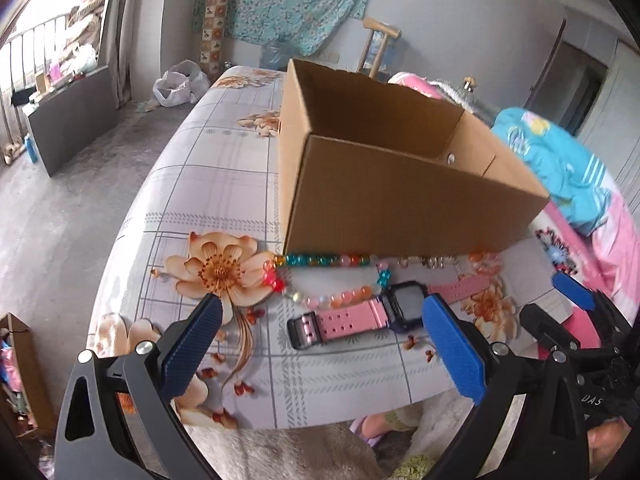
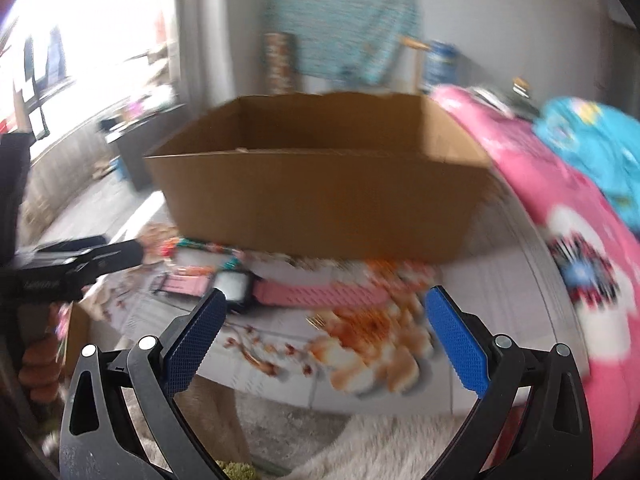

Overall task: Organize jewelry
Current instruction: 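Close the right gripper on the pink-strapped watch while the left gripper approaches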

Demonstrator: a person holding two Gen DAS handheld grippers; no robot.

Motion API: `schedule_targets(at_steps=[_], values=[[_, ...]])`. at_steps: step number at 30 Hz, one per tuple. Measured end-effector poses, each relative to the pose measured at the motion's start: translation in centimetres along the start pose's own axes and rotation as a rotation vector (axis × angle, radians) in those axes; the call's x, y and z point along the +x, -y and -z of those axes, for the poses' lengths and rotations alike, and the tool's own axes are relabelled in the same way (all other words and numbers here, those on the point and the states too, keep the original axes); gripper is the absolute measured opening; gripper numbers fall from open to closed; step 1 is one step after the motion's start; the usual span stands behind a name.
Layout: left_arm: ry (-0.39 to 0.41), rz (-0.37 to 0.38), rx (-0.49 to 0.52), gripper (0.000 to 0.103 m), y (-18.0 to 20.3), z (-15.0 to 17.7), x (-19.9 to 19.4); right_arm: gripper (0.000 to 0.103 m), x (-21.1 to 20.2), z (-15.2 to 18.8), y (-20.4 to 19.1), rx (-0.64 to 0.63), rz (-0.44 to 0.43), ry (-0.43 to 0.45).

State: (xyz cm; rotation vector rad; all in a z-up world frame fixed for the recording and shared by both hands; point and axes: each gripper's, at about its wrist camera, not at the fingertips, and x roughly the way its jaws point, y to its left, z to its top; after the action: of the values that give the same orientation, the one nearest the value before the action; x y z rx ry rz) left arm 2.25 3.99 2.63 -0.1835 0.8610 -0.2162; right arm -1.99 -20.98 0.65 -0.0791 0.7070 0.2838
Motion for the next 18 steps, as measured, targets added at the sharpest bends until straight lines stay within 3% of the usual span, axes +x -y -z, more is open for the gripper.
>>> schedule_targets(at_steps=[4,9,18], values=[[-0.003,0.043,-0.017,0.097,-1.3,0.2,0.4,0.093,2.3,-2.0,-2.0,-0.182,-0.146,-0.064],[-0.002,-0.039,0.065,0.097,-1.7,1.0,0.8,0.083,5.4,-3.2,-4.0,-0.318,-0.304,-0.184],[0.018,-0.149,0.326,0.097,0.3,3.5,1.6,0.070,9.9,-1.9,-5.8,-0.569,-0.390,-0.394]])
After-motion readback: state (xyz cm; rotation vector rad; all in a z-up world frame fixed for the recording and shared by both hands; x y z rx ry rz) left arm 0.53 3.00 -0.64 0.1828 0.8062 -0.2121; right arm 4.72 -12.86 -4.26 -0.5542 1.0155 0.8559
